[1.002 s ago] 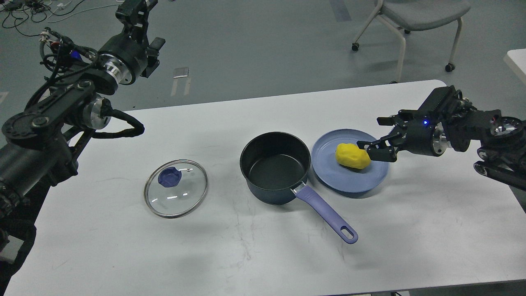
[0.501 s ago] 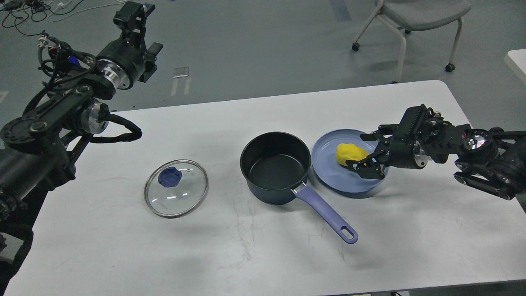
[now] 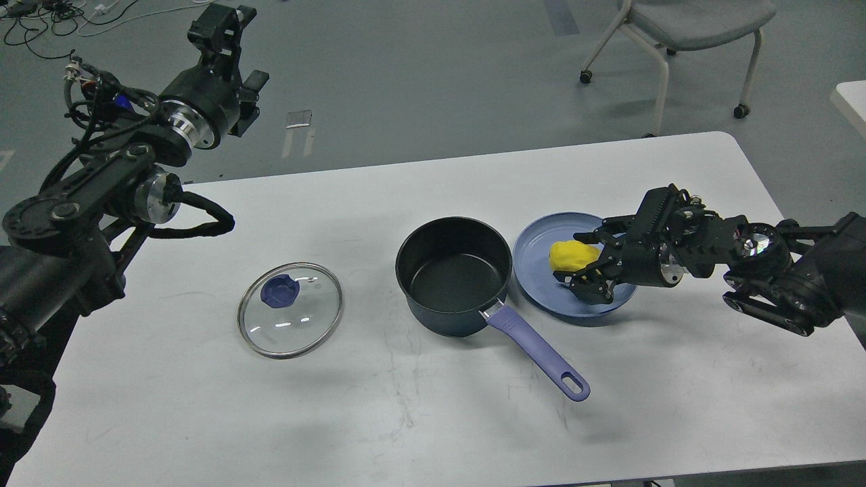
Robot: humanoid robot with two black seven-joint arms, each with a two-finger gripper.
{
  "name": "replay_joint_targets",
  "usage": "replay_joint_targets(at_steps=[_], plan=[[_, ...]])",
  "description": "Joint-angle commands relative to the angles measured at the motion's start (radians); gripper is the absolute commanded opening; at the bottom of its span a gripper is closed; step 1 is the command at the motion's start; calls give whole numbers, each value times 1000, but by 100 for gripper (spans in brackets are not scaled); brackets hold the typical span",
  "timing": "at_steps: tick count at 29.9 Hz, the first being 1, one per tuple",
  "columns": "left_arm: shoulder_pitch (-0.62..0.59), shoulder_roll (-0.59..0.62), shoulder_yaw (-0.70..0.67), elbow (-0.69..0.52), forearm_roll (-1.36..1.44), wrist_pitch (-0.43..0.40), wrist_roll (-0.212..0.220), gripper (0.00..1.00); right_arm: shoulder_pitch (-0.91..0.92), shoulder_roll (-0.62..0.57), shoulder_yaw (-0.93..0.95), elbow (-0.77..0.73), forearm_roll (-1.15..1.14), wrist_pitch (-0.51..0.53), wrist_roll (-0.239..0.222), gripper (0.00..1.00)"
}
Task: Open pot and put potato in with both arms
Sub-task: 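Grasp the yellow potato on the plate with the right gripper, then carry the potato over the saucepan with the right gripper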
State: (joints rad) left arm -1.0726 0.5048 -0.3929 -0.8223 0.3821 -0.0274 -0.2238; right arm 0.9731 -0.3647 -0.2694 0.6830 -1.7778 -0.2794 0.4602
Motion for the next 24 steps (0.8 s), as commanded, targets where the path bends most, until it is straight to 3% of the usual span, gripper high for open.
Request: replay_joint_targets(at_steps=[1, 3, 11, 24], plan=[[2, 0, 2, 0, 1, 0, 0, 98, 4, 0, -34, -5, 0, 0, 0, 61], [6, 0, 2, 0, 3, 0, 0, 98, 7, -2, -34, -5, 1, 0, 0, 54], [10, -3, 5, 0, 8, 0, -2, 98, 32, -3, -28, -5, 12, -3, 0, 38], [10, -6, 8, 0, 9, 0, -2, 98, 254, 53, -13, 122, 183, -1, -11, 38]])
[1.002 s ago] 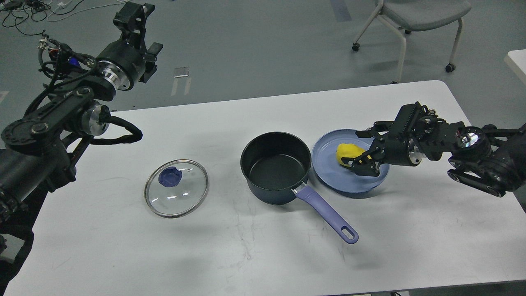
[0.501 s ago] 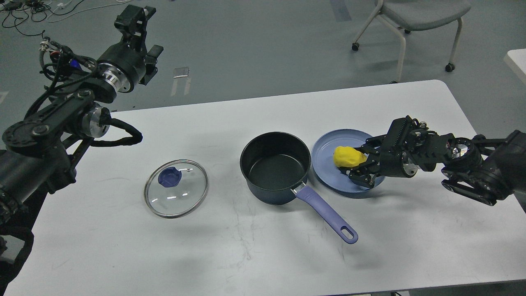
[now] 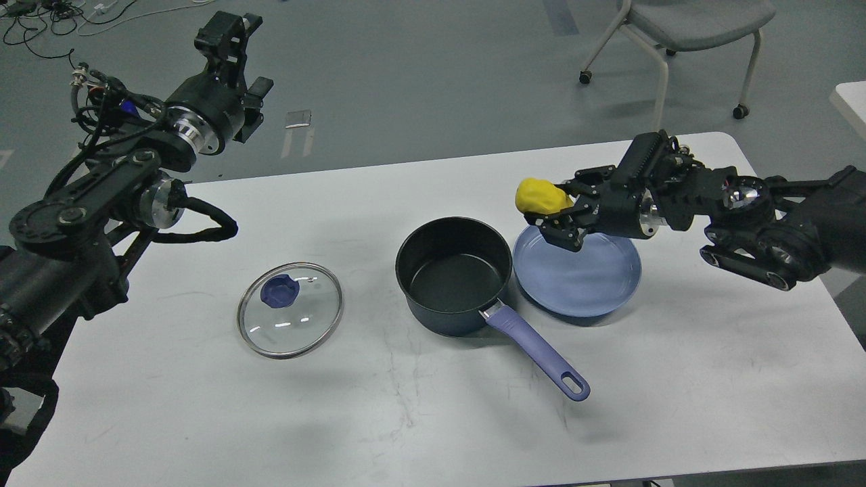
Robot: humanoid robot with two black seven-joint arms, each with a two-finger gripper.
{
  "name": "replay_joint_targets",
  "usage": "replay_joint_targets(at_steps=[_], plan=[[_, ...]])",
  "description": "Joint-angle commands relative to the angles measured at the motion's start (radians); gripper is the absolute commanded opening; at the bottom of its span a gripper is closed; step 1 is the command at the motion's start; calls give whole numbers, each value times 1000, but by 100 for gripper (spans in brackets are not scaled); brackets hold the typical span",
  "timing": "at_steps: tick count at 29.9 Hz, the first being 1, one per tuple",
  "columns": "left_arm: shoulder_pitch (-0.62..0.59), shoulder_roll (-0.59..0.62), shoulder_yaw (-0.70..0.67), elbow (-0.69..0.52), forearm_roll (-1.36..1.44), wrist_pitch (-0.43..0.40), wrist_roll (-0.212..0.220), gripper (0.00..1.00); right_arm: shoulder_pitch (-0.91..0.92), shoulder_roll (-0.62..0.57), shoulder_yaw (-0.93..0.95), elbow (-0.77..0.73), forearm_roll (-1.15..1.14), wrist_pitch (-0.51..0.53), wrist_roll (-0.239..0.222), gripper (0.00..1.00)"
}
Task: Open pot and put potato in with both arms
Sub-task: 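Carry the potato over the saucepan with the right gripper, then release the potato into the saucepan and withdraw the right gripper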
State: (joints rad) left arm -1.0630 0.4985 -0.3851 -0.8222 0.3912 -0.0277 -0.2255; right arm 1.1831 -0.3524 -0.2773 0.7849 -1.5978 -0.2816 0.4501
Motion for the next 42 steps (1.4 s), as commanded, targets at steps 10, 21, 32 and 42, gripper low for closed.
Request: replay_joint_targets(at_steps=[10, 21, 32, 42], plan=[[18, -3, 6, -2, 2, 0, -24, 98, 76, 237, -97, -6, 1, 10, -1, 42], [18, -8, 5, -2, 2, 0, -24, 98, 53, 239, -171, -23, 7, 9, -1, 72], [18, 5, 6, -2, 2, -3, -24, 98, 41, 247, -57, -27, 32, -1, -2, 100], [18, 6, -11, -2, -2, -3, -47, 98, 52, 230, 205, -21, 497, 10, -2, 100]])
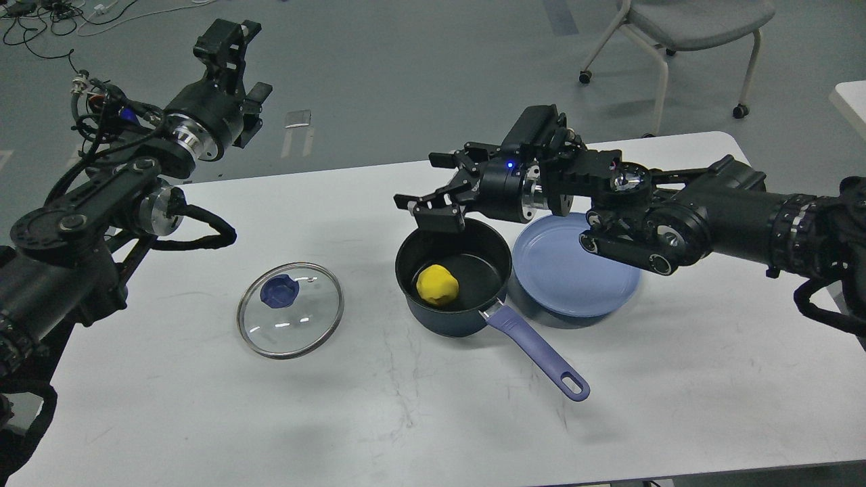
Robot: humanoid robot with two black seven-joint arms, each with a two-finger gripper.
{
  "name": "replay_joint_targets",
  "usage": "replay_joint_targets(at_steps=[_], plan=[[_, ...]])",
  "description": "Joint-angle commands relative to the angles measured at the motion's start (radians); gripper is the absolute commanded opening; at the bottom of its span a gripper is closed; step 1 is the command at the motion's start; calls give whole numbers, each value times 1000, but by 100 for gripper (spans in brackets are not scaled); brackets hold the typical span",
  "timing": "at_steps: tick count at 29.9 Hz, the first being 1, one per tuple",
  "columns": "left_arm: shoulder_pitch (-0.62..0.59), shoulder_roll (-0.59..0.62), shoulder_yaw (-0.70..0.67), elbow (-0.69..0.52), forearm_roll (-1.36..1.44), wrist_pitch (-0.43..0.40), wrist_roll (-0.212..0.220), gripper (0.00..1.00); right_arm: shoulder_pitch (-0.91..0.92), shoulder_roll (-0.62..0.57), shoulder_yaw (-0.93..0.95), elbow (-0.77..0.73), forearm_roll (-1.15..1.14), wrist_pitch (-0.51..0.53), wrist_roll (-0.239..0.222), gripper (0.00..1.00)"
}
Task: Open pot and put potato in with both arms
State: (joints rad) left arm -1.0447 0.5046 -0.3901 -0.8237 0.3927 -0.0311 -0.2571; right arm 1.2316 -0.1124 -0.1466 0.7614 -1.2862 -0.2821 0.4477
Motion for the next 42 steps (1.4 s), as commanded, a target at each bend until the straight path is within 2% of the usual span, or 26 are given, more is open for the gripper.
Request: replay_joint_targets(at_steps=[1, 6, 10, 13, 15, 17, 18, 21, 23, 27, 31, 36, 39, 42], plan=[[0, 0, -7, 0, -9, -3, -27, 98, 6, -29, 96, 3, 293, 17, 0, 100], [2, -6, -39, 0, -26, -3, -17, 98, 8, -99, 148, 3, 655, 98, 0, 100], [11, -12, -61, -2, -87, -27, -10, 98, 3, -168, 174, 3, 803, 172, -1, 100], [57, -11, -90, -6, -172, -140, -8, 98, -27, -239, 277, 12, 932, 300, -7, 100], [118, -12, -121, -6, -213, -219, -8, 98, -75, -282, 361, 12, 1030, 414, -43, 100], [150, -14, -138, -8, -215, -243, -8, 98, -93, -302, 397, 15, 1067, 451, -66, 100], [190, -17, -150, -8, -215, -259, -7, 98, -121, -319, 416, 22, 1102, 484, -93, 100], [270, -34, -164, -9, -216, -266, -7, 98, -173, -377, 443, 71, 1162, 512, -145, 100], [288, -37, -179, -9, -218, -270, -7, 98, -182, -394, 447, 88, 1179, 515, -159, 100], [316, -35, -236, -43, -216, -283, -5, 98, -192, -400, 450, 98, 1186, 485, -161, 100], [327, -32, -236, -66, -216, -308, -5, 98, -199, -420, 458, 99, 1186, 488, -162, 100], [334, -40, -237, -66, -216, -300, -4, 98, -236, -421, 463, 124, 1190, 497, -170, 100], [339, -38, -237, -64, -216, -297, -5, 98, -248, -421, 464, 144, 1191, 506, -227, 100], [351, -35, -237, -64, -218, -297, -13, 98, -251, -415, 472, 145, 1191, 485, -234, 100]])
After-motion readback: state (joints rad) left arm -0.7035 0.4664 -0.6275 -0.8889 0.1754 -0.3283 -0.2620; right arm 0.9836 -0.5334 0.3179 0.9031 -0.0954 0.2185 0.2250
